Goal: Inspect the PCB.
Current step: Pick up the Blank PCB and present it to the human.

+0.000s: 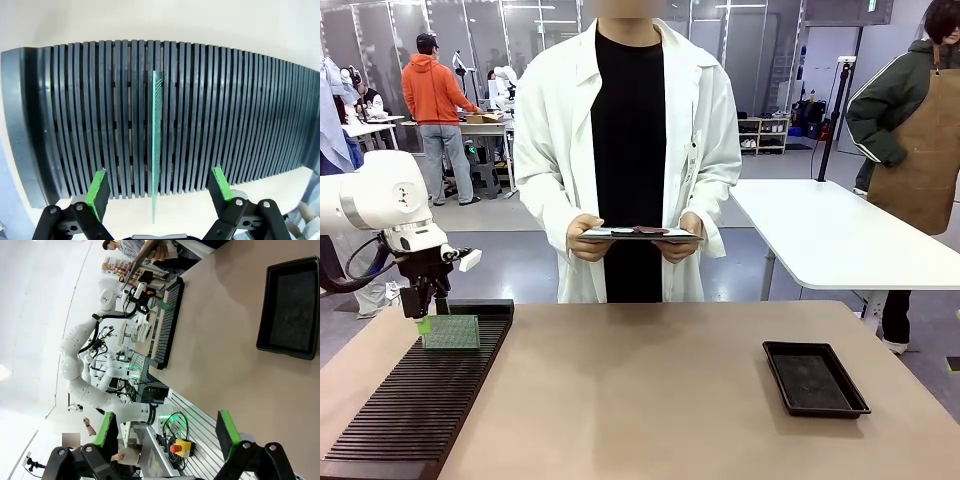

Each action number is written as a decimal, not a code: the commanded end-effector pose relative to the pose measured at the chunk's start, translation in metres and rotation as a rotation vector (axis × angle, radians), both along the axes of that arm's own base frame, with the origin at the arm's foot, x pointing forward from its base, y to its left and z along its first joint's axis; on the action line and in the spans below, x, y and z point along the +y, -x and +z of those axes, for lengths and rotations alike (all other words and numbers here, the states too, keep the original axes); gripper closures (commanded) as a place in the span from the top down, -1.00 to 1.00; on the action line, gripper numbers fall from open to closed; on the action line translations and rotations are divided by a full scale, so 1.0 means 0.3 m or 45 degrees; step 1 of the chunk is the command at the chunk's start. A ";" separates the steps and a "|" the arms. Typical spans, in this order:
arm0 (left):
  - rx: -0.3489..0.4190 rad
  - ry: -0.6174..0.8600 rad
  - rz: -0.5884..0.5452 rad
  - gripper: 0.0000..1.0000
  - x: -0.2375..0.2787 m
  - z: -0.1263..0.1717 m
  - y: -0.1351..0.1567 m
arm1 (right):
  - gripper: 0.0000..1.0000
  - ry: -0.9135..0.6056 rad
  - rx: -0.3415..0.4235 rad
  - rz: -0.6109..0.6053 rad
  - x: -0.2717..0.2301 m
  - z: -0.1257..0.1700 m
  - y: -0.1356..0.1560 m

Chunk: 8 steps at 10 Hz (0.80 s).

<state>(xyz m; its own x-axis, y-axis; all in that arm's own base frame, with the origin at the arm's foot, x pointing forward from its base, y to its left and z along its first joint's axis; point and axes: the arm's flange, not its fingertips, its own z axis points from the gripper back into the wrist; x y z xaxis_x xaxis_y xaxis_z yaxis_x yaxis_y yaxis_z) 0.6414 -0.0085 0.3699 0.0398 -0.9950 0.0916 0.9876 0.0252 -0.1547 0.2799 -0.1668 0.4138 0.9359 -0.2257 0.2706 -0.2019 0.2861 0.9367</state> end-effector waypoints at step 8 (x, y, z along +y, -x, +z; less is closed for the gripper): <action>0.028 -0.119 0.060 -1.00 -0.008 -0.071 -0.005 | 1.00 -0.013 -0.020 -0.003 -0.002 0.005 0.002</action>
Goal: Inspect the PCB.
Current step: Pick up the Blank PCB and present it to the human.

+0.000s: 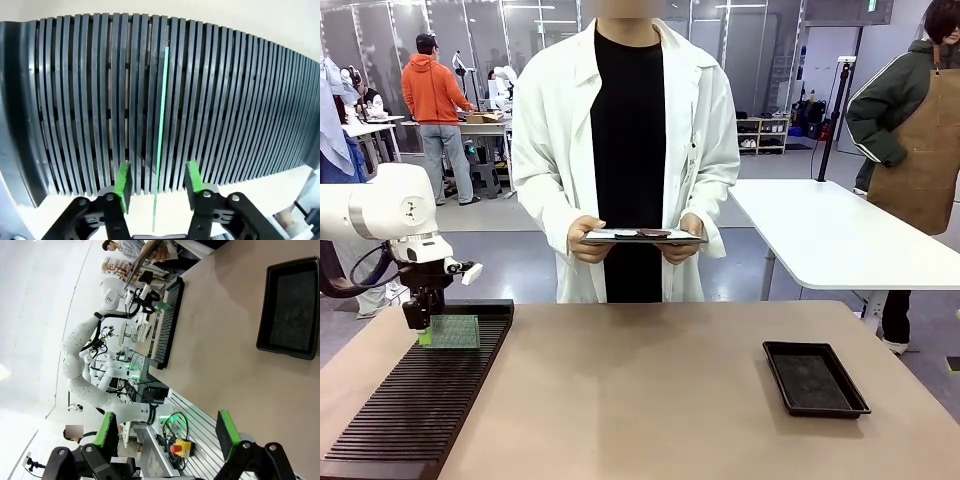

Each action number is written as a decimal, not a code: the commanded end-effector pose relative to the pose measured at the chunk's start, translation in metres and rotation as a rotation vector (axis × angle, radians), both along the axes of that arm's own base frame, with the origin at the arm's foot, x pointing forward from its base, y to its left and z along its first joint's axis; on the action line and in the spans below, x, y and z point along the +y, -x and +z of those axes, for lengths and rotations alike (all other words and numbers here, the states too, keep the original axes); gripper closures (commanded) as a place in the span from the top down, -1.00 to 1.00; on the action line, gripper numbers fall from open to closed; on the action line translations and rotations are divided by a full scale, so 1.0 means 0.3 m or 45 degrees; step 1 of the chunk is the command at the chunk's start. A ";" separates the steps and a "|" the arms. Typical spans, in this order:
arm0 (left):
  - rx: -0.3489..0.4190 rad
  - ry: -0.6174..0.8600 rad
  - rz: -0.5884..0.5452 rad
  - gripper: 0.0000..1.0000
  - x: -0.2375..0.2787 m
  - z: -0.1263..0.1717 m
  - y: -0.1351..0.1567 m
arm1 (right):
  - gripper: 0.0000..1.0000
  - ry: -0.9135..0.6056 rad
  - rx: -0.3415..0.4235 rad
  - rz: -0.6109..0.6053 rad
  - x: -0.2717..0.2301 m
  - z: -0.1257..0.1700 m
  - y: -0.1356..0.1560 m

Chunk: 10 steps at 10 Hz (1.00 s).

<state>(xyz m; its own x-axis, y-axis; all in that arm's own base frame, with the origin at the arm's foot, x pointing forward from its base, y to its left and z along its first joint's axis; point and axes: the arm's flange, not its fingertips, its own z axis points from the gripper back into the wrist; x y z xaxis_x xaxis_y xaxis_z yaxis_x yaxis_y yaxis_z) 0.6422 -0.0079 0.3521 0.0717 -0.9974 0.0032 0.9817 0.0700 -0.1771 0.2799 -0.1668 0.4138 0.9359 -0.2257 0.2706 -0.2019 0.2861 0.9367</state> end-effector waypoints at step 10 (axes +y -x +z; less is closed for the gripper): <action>-0.013 -0.062 0.137 -1.00 0.021 0.062 0.031 | 1.00 -0.013 -0.020 -0.003 -0.002 0.005 0.002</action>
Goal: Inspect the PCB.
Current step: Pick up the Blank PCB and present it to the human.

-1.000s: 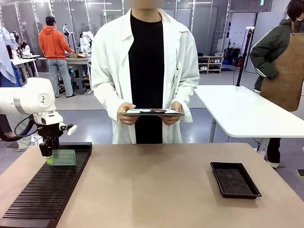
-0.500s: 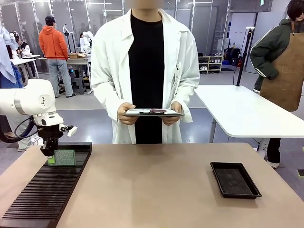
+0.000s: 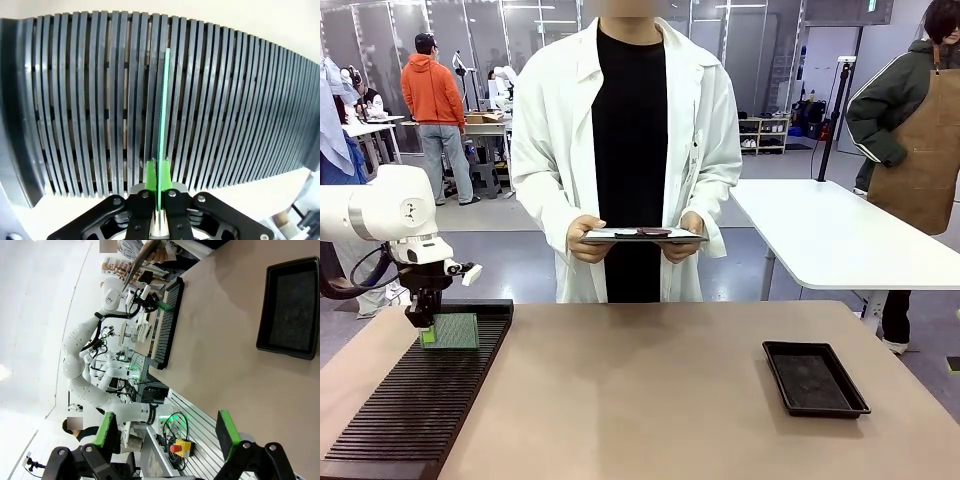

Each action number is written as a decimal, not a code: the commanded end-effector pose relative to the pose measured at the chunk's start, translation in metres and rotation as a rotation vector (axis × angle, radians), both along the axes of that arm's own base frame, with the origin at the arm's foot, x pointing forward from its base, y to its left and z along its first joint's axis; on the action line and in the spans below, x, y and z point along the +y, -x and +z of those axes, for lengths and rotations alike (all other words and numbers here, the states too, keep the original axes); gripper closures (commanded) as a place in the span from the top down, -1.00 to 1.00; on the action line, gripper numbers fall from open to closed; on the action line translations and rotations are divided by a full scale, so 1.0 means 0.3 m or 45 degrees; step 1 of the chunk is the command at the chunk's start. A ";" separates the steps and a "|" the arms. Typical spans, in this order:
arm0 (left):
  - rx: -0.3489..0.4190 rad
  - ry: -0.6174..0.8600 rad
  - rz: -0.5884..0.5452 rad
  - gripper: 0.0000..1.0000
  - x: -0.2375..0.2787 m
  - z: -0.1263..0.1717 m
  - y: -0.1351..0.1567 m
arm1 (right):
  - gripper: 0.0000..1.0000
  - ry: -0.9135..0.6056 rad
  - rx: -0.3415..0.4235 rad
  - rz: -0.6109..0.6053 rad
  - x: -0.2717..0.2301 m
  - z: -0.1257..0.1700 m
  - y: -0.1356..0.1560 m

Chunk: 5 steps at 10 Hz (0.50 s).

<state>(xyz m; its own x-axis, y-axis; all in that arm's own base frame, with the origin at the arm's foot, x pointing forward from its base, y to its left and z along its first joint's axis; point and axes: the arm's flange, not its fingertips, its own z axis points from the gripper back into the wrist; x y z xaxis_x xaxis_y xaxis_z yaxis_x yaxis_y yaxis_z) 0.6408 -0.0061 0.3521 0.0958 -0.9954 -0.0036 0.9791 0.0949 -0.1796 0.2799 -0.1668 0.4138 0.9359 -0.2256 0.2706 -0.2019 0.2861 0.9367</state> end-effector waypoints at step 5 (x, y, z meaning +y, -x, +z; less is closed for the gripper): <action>0.280 0.495 0.756 -1.00 0.211 0.283 0.207 | 1.00 -0.013 -0.020 -0.003 -0.002 0.005 0.002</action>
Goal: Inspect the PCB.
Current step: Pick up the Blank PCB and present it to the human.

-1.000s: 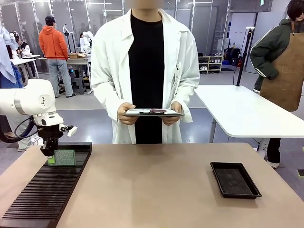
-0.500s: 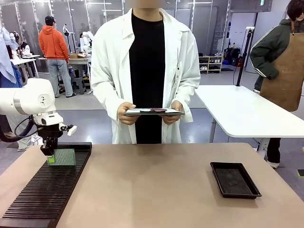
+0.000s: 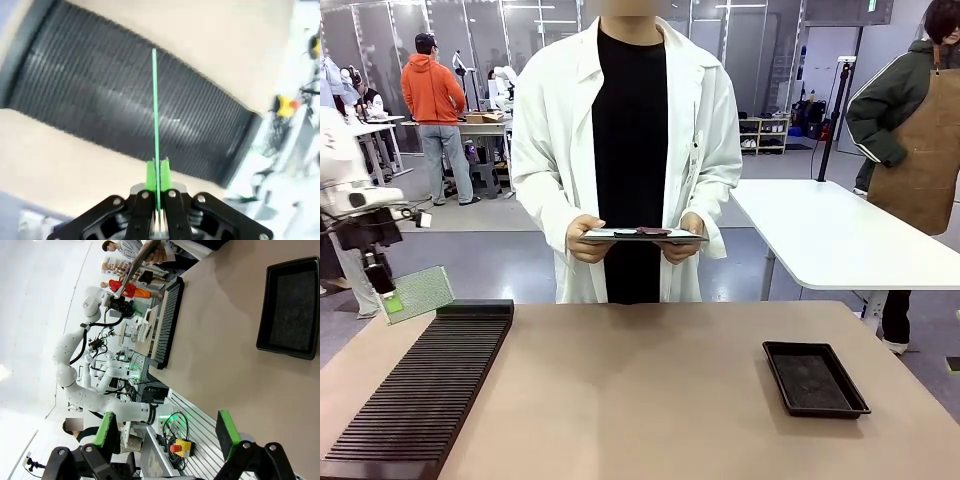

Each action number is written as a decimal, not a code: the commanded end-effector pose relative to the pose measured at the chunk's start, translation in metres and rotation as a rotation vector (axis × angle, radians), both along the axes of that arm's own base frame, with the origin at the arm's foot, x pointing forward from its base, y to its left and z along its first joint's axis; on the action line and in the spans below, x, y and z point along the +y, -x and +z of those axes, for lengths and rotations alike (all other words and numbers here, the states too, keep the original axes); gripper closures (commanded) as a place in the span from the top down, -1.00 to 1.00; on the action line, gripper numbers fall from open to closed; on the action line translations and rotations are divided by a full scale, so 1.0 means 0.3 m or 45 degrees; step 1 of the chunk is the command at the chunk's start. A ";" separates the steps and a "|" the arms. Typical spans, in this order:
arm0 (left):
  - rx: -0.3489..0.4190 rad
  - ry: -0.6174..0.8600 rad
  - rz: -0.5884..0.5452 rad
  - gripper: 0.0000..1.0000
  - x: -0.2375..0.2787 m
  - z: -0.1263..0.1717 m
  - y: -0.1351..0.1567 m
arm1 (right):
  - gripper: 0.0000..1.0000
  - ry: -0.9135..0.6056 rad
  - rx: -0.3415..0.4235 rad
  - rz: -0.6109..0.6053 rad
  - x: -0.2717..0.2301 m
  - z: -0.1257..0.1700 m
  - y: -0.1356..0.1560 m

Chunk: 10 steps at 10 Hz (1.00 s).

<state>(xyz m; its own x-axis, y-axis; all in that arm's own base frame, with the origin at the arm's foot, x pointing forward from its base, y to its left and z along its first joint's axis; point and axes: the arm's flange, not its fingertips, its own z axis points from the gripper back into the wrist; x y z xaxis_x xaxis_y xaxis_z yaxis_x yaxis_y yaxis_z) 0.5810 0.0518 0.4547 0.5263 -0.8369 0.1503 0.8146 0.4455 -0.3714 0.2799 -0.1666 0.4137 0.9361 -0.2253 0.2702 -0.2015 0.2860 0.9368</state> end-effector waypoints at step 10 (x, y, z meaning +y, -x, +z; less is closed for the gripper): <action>0.658 1.083 0.710 -1.00 -0.191 -0.179 0.153 | 1.00 -0.013 -0.020 -0.004 -0.003 0.006 0.002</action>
<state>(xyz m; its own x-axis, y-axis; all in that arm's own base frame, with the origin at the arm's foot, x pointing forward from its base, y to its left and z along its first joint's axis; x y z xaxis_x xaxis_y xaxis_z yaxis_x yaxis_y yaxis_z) 0.5252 -0.0023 0.3950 0.9487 -0.2278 0.2193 0.2675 0.2084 -0.9408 0.2799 -0.1667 0.4137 0.9361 -0.2254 0.2701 -0.2014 0.2860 0.9368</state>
